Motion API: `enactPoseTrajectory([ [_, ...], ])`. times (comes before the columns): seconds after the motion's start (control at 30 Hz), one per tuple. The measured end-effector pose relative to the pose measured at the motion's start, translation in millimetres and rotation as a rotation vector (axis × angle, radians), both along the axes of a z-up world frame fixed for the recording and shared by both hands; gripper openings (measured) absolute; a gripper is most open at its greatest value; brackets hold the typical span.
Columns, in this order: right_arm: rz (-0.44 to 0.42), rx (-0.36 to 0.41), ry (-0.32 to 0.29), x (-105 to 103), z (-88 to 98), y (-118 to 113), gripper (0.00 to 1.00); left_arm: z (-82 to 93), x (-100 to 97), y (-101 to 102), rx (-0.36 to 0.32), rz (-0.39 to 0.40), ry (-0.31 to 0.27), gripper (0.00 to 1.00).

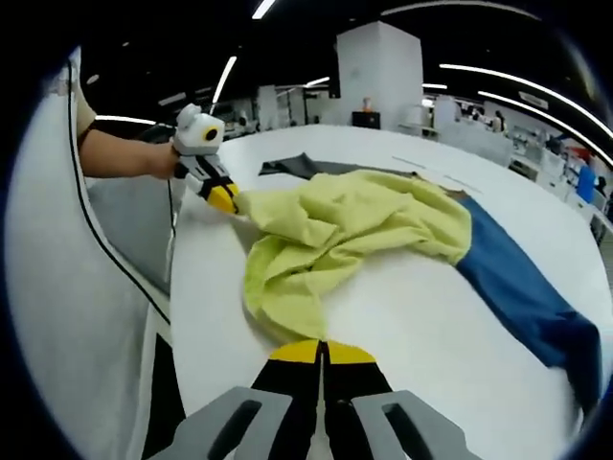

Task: Fold the garment on the visible template until the final outline fits inside the template.

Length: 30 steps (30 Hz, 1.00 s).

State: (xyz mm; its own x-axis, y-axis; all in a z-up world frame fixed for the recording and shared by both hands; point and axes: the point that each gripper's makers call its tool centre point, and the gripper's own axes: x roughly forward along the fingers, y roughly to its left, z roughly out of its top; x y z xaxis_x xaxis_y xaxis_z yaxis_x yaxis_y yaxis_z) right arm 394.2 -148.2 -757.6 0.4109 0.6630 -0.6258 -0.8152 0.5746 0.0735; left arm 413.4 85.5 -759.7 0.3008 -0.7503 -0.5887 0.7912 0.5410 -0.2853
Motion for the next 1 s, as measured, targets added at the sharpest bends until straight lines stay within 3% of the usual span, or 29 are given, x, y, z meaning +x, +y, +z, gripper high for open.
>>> enactPoseTrajectory([
  [0.6,-0.077,-0.026,0.035,-19,-4.4,-36,0.00,-2.9,-22.0,37,0.037,0.026,0.026,0.00],
  [1.0,-0.099,-0.037,0.058,-28,-5.0,-44,0.00,-1.2,-42.1,43,0.056,0.025,0.050,0.00],
])
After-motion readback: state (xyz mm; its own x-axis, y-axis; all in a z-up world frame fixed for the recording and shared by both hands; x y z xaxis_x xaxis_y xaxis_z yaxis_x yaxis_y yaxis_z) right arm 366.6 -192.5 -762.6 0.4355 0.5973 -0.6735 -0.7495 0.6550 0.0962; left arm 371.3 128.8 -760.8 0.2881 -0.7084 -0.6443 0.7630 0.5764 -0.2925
